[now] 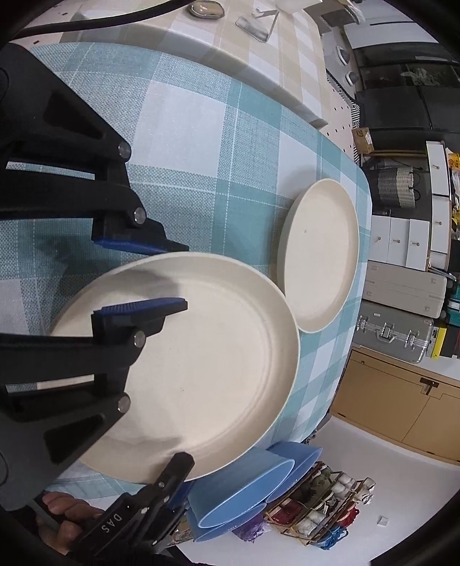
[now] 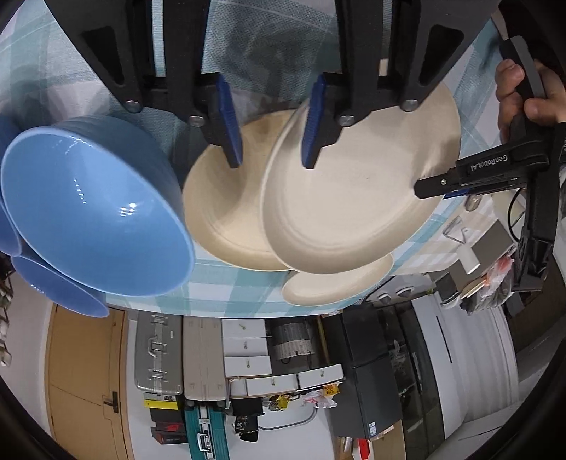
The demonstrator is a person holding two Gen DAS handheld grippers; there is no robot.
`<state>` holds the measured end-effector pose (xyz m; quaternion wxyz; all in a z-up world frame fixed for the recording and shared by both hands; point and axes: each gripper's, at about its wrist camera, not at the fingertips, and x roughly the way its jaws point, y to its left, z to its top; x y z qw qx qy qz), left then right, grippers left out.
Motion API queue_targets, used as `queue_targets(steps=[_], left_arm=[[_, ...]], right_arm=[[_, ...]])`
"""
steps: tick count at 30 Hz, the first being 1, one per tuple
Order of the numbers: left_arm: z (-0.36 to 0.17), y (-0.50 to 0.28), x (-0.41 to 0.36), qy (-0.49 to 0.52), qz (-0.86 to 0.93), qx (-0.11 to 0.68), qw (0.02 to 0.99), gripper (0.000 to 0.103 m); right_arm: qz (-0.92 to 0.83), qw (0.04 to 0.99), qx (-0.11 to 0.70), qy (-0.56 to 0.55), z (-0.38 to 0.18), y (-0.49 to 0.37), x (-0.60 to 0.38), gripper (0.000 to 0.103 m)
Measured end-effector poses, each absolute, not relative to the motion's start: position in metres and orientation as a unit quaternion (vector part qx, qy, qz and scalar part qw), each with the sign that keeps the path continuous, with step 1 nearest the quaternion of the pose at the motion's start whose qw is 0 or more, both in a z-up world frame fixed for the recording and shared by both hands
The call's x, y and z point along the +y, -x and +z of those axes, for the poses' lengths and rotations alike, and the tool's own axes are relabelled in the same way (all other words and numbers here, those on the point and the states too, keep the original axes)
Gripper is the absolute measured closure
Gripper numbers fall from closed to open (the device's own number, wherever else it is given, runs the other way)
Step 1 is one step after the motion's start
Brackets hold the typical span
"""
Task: Organize plates and bowls
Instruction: 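Lower the plate onto the other cream plate and open both grippers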
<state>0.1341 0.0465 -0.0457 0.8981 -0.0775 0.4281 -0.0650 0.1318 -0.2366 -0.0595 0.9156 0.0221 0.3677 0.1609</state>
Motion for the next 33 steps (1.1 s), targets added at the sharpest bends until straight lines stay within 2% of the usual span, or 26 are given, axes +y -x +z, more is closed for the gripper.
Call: queue_targets(steps=[1,6,33], left_arm=[[-0.045,-0.135,0.046,0.076,-0.064,0.428,0.898,0.083],[-0.044,-0.139,0.042,0.075,-0.069,0.428,0.898,0.083],[-0.033,-0.232,-0.001,0.004,-0.096,0.426,0.900,0.083]], right_arm=[[0.162,0.915,0.368,-0.021,-0.060,-0.132,-0.236,0.081],[0.153,0.918,0.364,-0.035,-0.061,-0.134,-0.241,0.083],[0.083,0.921,0.378,-0.048,-0.064,-0.157,-0.253,0.080]])
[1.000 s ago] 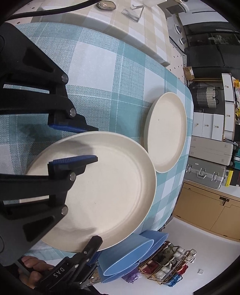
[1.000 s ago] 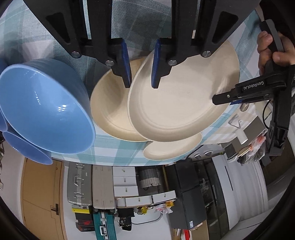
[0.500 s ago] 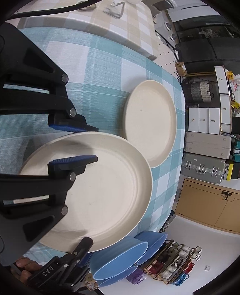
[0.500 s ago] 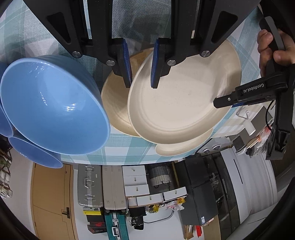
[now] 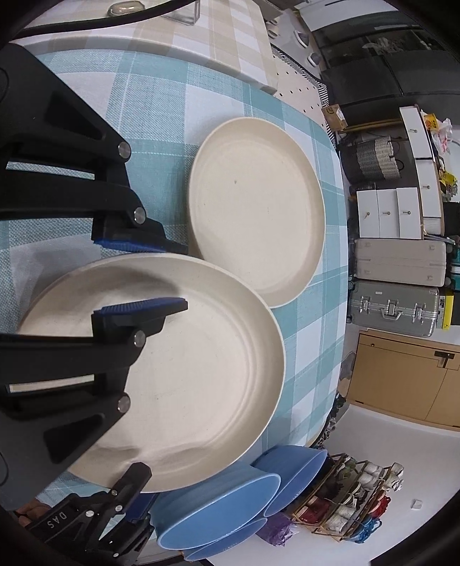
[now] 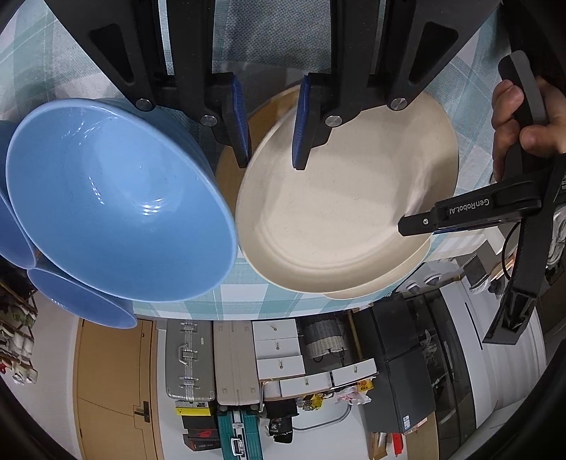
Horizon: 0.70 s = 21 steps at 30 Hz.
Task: Organize plates and bowls
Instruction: 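Lower the plate onto the other cream plate and open both grippers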
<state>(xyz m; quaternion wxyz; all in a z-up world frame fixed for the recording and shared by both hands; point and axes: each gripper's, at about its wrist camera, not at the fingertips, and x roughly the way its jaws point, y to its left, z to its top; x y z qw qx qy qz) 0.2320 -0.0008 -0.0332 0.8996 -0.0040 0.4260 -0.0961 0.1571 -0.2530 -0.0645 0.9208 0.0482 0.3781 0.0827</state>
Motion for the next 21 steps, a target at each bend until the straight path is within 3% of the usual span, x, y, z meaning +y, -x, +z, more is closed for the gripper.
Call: queue_targets(steps=[18,20,21], left_arm=[[-0.048,-0.236,-0.012,-0.023,-0.098,0.441,0.892,0.082],[-0.047,-0.232,-0.008,-0.015,-0.101,0.445,0.890,0.076],[-0.046,-0.229,-0.005,-0.011,-0.102,0.445,0.890,0.068]], right_arm=[[0.051,0.918,0.392,-0.044,-0.066,-0.161,-0.256,0.076],[0.057,0.917,0.392,-0.042,-0.064,-0.159,-0.254,0.072],[0.061,0.917,0.392,-0.041,-0.062,-0.157,-0.253,0.068]])
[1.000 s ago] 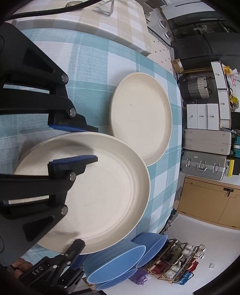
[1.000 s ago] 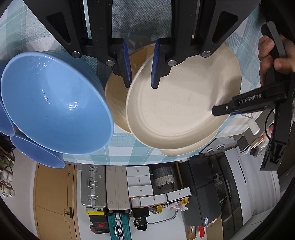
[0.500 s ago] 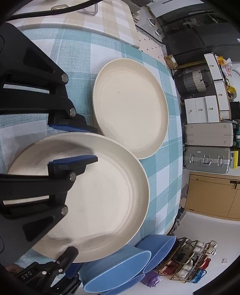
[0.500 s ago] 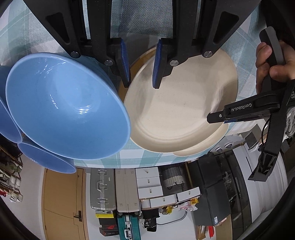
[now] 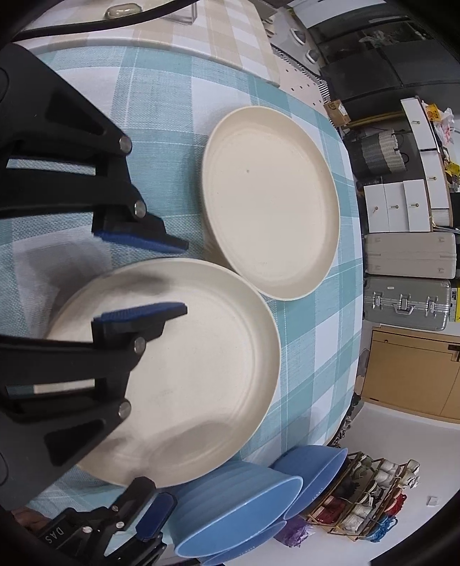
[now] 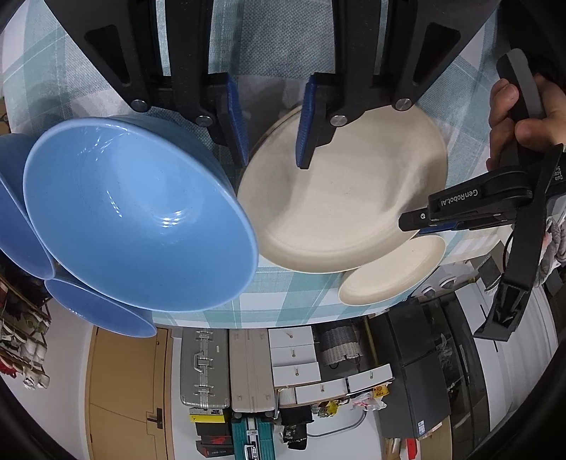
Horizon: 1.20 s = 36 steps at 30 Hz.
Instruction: Organize plates and bowls
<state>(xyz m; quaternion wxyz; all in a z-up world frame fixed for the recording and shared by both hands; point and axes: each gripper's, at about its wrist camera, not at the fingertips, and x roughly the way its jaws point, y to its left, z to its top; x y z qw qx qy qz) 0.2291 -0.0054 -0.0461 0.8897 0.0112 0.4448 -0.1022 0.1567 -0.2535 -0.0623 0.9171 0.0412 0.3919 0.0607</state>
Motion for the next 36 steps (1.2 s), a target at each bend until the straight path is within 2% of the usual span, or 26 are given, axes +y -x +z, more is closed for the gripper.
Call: queue_targets(steps=[1,3,4,6,9,11,13,14,16,19,36], left_arm=[[-0.045,-0.226,-0.002,-0.008,-0.101,0.443,0.891,0.063],[-0.040,-0.217,0.005,0.000,-0.098,0.437,0.894,0.044],[-0.037,-0.213,0.009,0.005,-0.097,0.434,0.895,0.041],[-0.031,-0.205,0.018,0.016,-0.089,0.432,0.897,0.026],[-0.020,-0.191,0.033,0.029,-0.075,0.424,0.902,0.022],[-0.013,-0.184,0.040,0.033,-0.064,0.421,0.904,0.018],[-0.004,-0.175,0.048,0.039,-0.056,0.412,0.909,0.011],[0.000,-0.171,0.052,0.042,-0.051,0.407,0.911,0.001],[0.009,-0.165,0.059,0.047,-0.042,0.398,0.915,0.001],[0.020,-0.159,0.068,0.051,-0.029,0.389,0.919,0.001],[0.064,-0.178,0.087,0.053,0.010,0.352,0.935,0.001]], right_arm=[[0.064,0.917,0.392,-0.042,-0.061,-0.155,-0.252,0.061],[0.063,0.917,0.393,-0.042,-0.059,-0.153,-0.250,0.053],[0.066,0.916,0.393,-0.040,-0.057,-0.151,-0.248,0.052],[0.074,0.915,0.396,-0.036,-0.055,-0.147,-0.244,0.046],[0.093,0.913,0.395,-0.042,-0.051,-0.142,-0.238,0.030],[0.107,0.912,0.393,-0.046,-0.047,-0.137,-0.234,0.026],[0.121,0.913,0.388,-0.044,-0.041,-0.133,-0.228,0.018],[0.127,0.914,0.384,-0.042,-0.037,-0.131,-0.225,0.016],[0.135,0.915,0.377,-0.039,-0.031,-0.129,-0.221,0.008],[0.146,0.918,0.368,-0.035,-0.018,-0.130,-0.218,0.003],[0.162,0.932,0.324,0.004,0.052,-0.192,-0.222,0.001]])
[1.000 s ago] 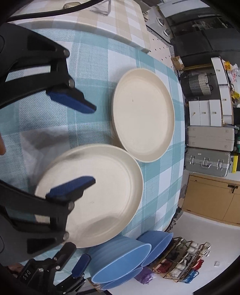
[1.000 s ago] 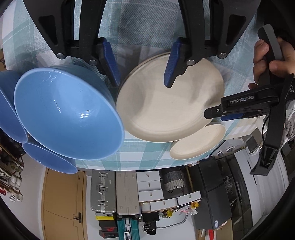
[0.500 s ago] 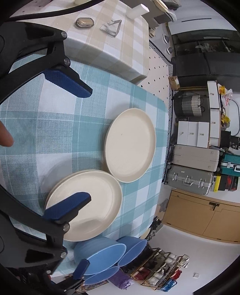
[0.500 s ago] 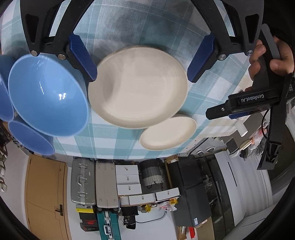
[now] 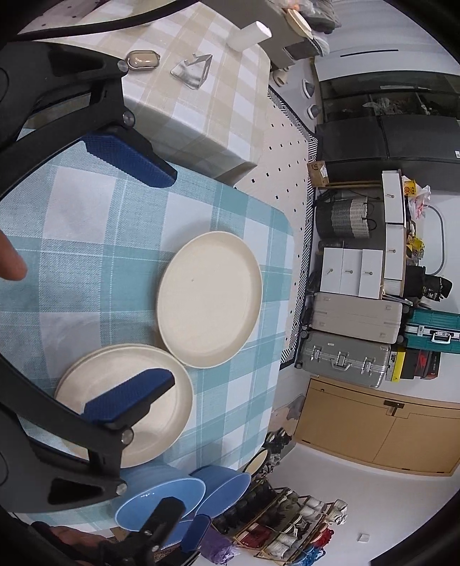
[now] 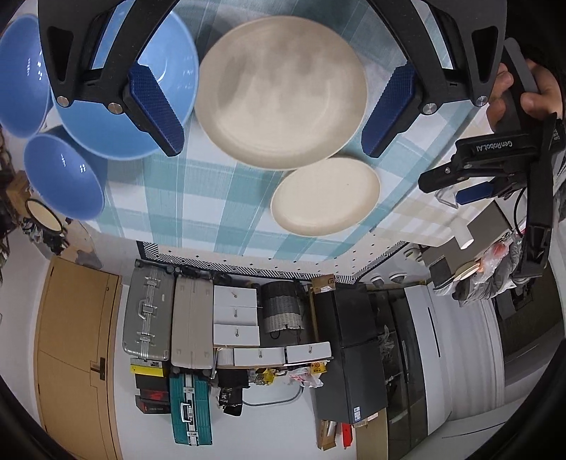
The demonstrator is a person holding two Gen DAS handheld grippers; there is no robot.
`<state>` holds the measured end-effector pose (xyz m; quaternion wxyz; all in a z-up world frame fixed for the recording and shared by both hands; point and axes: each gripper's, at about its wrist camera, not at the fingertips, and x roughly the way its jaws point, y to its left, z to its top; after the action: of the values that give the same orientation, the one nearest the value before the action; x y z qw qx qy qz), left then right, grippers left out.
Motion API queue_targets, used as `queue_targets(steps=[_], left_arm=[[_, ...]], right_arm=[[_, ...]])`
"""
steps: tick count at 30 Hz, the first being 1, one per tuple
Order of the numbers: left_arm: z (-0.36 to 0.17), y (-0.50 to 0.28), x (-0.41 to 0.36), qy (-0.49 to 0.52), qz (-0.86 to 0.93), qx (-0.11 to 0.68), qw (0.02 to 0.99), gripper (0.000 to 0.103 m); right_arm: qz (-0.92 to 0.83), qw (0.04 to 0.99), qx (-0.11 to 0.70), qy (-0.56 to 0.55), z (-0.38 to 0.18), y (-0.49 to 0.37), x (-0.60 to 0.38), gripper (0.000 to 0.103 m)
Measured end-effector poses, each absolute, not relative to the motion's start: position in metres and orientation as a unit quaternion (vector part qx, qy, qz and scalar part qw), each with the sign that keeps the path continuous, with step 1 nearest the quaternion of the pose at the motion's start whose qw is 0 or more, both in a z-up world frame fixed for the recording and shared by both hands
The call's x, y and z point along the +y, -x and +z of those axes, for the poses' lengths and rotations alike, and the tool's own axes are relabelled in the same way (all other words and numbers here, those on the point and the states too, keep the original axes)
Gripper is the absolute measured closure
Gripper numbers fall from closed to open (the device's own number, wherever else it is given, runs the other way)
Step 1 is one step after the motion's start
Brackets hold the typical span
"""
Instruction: Organize plates and bowls
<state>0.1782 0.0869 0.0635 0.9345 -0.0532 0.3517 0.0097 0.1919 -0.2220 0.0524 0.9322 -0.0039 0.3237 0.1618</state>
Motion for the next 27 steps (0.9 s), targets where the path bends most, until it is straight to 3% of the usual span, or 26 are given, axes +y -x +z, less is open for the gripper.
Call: queue_targets(steps=[16,27], left_arm=[[0.046,-0.235,0.122,0.088,0.038,0.377,0.921,0.001],[0.011,-0.277,0.142,0.105,0.050,0.406,0.906,0.001]], right_arm=[[0.177,0.922,0.344,0.006,0.057,-0.279,-0.197,0.001],[0.176,0.905,0.386,0.011,0.026,-0.333,-0.177,0.001]])
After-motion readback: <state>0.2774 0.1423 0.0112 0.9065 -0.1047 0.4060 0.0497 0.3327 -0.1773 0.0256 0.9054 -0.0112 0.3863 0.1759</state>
